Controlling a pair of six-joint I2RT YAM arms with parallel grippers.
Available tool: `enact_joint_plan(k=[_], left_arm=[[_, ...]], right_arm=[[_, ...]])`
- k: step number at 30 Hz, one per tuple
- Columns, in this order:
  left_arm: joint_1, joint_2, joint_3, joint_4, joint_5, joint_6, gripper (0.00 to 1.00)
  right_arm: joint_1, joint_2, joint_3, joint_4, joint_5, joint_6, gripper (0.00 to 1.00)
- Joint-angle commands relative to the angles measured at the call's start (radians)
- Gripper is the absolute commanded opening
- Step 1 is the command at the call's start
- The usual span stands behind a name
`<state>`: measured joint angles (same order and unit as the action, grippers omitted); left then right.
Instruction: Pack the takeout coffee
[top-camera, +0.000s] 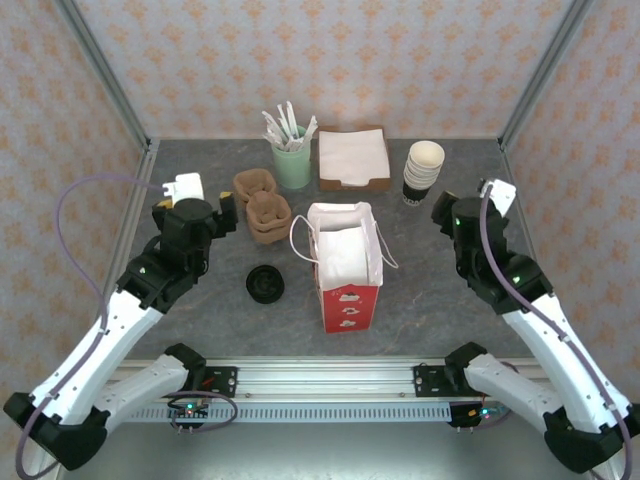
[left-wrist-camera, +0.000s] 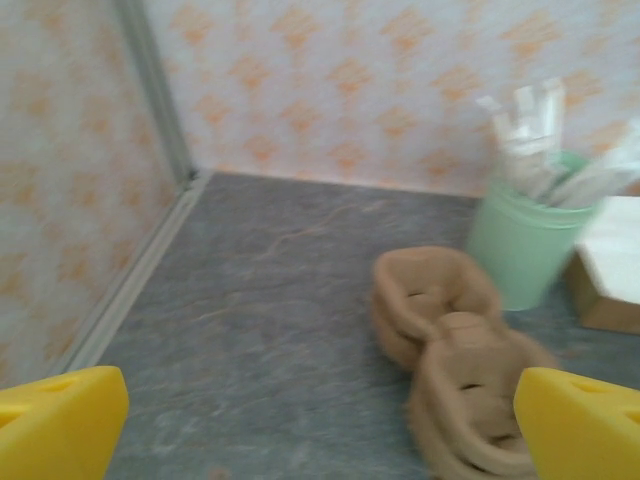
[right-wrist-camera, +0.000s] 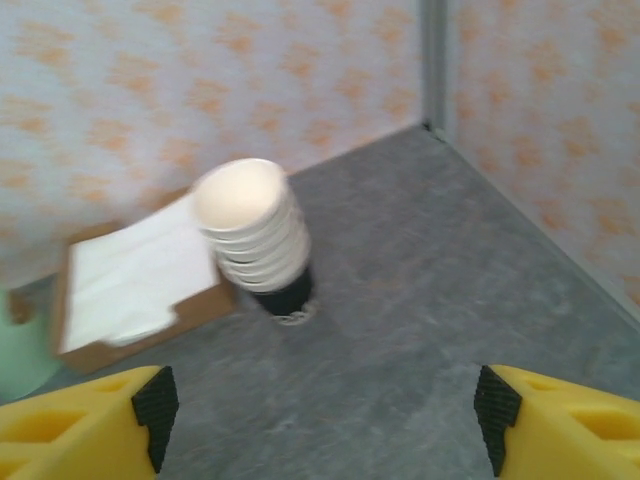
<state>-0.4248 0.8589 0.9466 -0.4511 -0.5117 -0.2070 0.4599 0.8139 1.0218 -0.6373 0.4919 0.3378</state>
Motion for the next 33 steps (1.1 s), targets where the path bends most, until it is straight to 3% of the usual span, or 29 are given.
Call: enact_joint_plan(k=[1,7,9,12,18,27,33], left_arm=[[0.079,-0.067,-0.142,0.211,-0.055,0.011,1.0],[0.179,-0.072,-0.447,0.506,-0.084,0.03,1.0],[0.193,-0.05,-0.515,0.578,-0.129,0.032,1.0],[0.209,0.004,-0.626,0.758,-0.195,0.052,1.0],[0.274,0.182,-0.694,0.972,-0.164,0.079,1.0],[0.318,0.343,-0.653,1.112,-0.064,0.103,1.0],[0.32,0.255,-0.667,1.123,0.019,0.138,1.0]], right_arm=[[-0.071,-0.047,-0.15,0.166,0.062,-0.053,0.87],[-0.197,-0.021,-0.396,0.431,0.036,-0.095,0.96],[-0.219,0.016,-0.504,0.609,0.021,-0.175,1.0],[-0.267,0.104,-0.607,0.814,-0.005,-0.205,0.99],[-0.334,0.337,-0.718,1.193,-0.063,-0.28,0.99],[-0.343,0.491,-0.713,1.447,-0.187,-0.388,0.99],[-0.346,0.426,-0.697,1.384,-0.27,-0.414,0.99]])
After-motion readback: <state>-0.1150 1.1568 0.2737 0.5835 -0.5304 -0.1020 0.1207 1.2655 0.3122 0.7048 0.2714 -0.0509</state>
